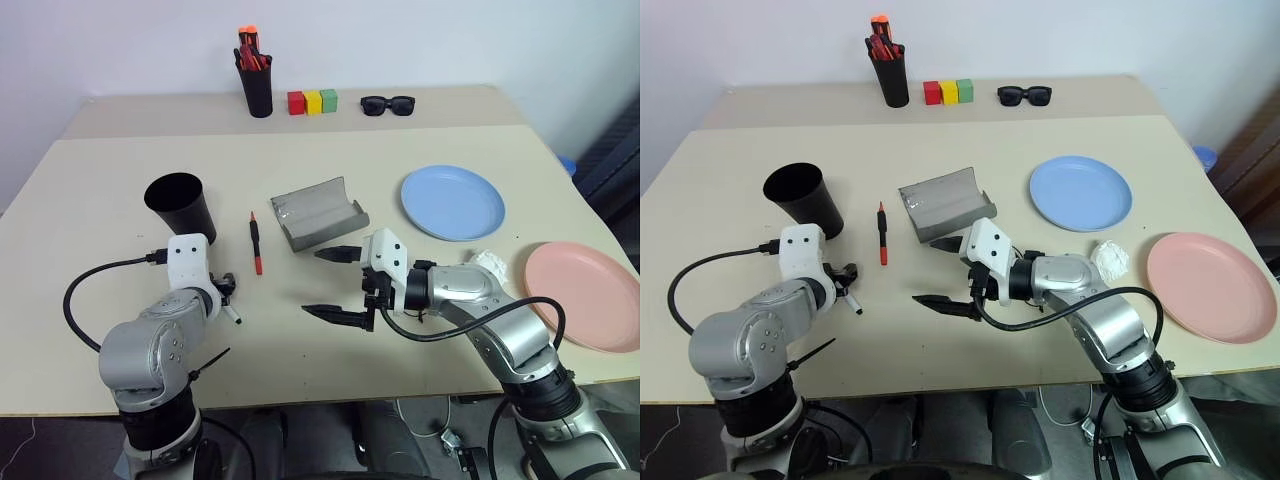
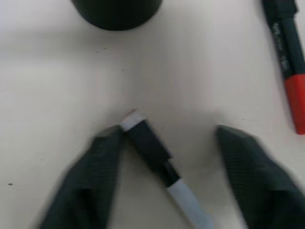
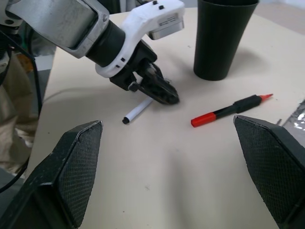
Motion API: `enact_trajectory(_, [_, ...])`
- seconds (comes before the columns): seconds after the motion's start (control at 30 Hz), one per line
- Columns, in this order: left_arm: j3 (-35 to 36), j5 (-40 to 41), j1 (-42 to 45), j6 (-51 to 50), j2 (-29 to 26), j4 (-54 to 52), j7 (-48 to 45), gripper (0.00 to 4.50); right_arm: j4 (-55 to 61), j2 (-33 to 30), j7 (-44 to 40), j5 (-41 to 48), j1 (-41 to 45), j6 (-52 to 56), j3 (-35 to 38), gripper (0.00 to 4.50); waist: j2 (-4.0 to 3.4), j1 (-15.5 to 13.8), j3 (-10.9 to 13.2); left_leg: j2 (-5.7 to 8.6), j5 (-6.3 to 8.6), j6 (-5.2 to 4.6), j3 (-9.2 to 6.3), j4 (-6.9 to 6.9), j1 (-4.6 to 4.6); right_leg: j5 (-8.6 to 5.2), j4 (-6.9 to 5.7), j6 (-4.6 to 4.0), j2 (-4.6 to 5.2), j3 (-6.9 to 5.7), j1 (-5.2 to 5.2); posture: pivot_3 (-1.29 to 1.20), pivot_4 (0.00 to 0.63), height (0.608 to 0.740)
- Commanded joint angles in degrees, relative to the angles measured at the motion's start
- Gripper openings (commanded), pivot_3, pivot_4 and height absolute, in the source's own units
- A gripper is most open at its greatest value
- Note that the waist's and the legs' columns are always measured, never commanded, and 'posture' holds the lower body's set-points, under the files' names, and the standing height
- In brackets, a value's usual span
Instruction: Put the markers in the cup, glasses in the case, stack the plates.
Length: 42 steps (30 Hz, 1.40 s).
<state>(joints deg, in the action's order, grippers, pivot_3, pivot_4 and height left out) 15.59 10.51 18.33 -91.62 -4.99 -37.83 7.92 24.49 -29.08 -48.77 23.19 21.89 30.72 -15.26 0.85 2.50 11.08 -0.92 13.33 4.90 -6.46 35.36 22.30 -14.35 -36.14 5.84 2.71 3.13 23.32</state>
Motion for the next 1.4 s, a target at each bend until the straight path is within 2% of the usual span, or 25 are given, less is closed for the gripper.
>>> enact_trajectory(0.03, [1.13,-1.19,-0.52,-0.88,-0.03,1.38,0.71,1.19,2.44,0.01,0.74,-0.01,-0.01,-0.57,1.14,4.50,0.00,-0.02,0.00,0.00,0.00,0.00,0.00,0.00,0.00,0.00,0.00,0.00,0.00,0.00,-0.01,0.00,0.150,0.740])
enact_trajectory(0.1, [1.12,-1.35,-0.18,-0.88,-0.70,1.18,0.60,0.14,2.05,0.15,0.92,-0.22,0.25,-0.92,1.00,4.50,0.00,-0.03,0.00,0.00,0.00,0.00,0.00,0.00,0.00,0.00,0.00,0.00,0.00,0.00,-0.01,0.00,0.150,0.740])
enact_trajectory(0.17, [-0.97,0.00,-0.05,1.29,-4.84,-0.97,-2.83,0.06,1.51,0.31,0.95,-0.56,0.64,-1.30,0.86,4.50,0.00,0.06,0.00,0.00,0.00,0.00,0.00,0.00,0.00,0.01,-0.01,0.02,-0.01,0.00,0.00,0.00,0.150,0.740])
enact_trajectory(0.23, [-4.01,2.78,-0.68,4.78,-11.46,-4.69,-8.57,0.06,0.91,0.53,0.98,-0.73,1.13,-1.50,0.92,4.50,0.11,0.20,0.06,-0.01,0.00,0.00,0.00,-0.01,0.00,0.04,-0.05,0.06,-0.02,0.01,0.06,0.00,0.150,0.740])
enact_trajectory(0.33, [-3.02,8.14,-3.01,13.93,-17.33,-10.09,-19.15,0.06,-0.01,0.71,1.04,-0.54,1.74,-1.67,1.56,4.50,0.11,-0.01,0.07,-0.02,-0.03,0.06,-0.01,-0.09,0.08,-0.02,-0.06,-0.04,-0.01,0.00,0.15,0.00,0.150,0.740])
enact_trajectory(0.43, [1.63,16.95,-4.72,21.80,-21.00,-13.43,-32.16,0.06,-2.57,1.50,1.43,-1.11,3.39,-2.73,2.18,4.50,0.12,-0.10,0.07,0.00,-0.04,0.10,0.04,-0.09,0.14,-0.04,0.06,-0.08,0.07,0.01,0.14,0.00,0.150,0.740])
enact_trajectory(0.5, [2.41,18.57,-4.01,27.44,-23.26,-12.56,-36.06,0.06,-4.56,2.81,2.50,-1.74,4.94,-3.78,2.57,4.50,0.12,-0.18,0.08,0.00,-0.04,0.10,0.05,-0.08,0.14,-0.05,0.06,-0.10,0.08,0.00,0.12,0.00,0.150,0.740])
enact_trajectory(0.57, [2.58,15.95,-0.15,33.99,-24.18,-8.39,-34.75,0.06,-6.93,4.79,4.68,-2.81,7.03,-4.67,3.13,4.50,0.12,-0.13,0.08,-0.01,-0.04,0.10,0.04,-0.06,0.10,-0.04,0.04,-0.11,0.05,0.00,0.12,0.00,0.150,0.740])
enact_trajectory(0.67, [4.47,2.44,10.65,53.52,-22.96,5.88,-20.00,0.06,-8.51,7.43,6.81,-3.26,9.25,-5.45,3.83,4.50,0.13,-0.22,0.08,-0.01,-0.08,0.12,0.00,-0.02,0.08,-0.01,-0.01,-0.14,-0.01,0.00,0.11,0.00,0.150,0.740])
enact_trajectory(0.7, [4.51,-0.52,12.36,57.90,-24.14,9.57,-18.17,0.06,-8.58,8.58,7.50,-2.93,9.89,-5.50,4.11,4.50,0.15,-0.13,0.07,-0.01,-0.09,0.13,0.00,-0.01,0.08,0.00,-0.01,-0.13,-0.01,0.00,0.09,0.00,0.150,0.740])
enact_trajectory(0.83, [1.70,-8.78,11.94,70.08,-27.52,20.17,-15.41,0.06,-8.52,14.50,11.45,-0.61,12.52,-4.37,5.74,4.50,0.13,0.18,0.07,-0.01,-0.08,0.13,0.10,-0.22,0.07,0.07,0.02,0.18,0.03,0.08,0.18,0.00,0.150,0.740])
enact_trajectory(1.0, [2.06,-8.40,12.30,77.46,-22.80,28.86,-12.33,0.06,-7.59,18.47,13.25,-0.39,13.40,-3.51,4.69,4.50,0.17,-0.44,0.08,-0.01,-0.08,0.13,-0.02,-0.28,0.23,0.08,-0.04,0.21,0.03,-0.04,0.32,0.00,0.150,0.740])
enact_trajectory(1.23, [2.77,-5.01,10.49,83.79,-16.40,32.02,-11.66,0.06,-6.06,18.86,13.58,-0.67,11.92,-3.54,3.36,4.50,0.18,-0.40,0.09,0.01,-0.09,0.14,-0.02,-0.18,0.20,0.12,-0.07,0.27,0.05,-0.04,0.26,0.00,0.150,0.740])
enact_trajectory(1.4, [0.68,-6.05,10.76,87.86,-14.95,34.82,-12.17,0.06,-5.22,18.68,12.95,-0.09,11.12,-3.08,2.43,4.50,0.18,0.01,0.08,0.00,-0.11,0.16,-0.03,-0.15,0.15,0.15,-0.11,0.23,0.02,-0.03,0.23,0.00,0.150,0.740])
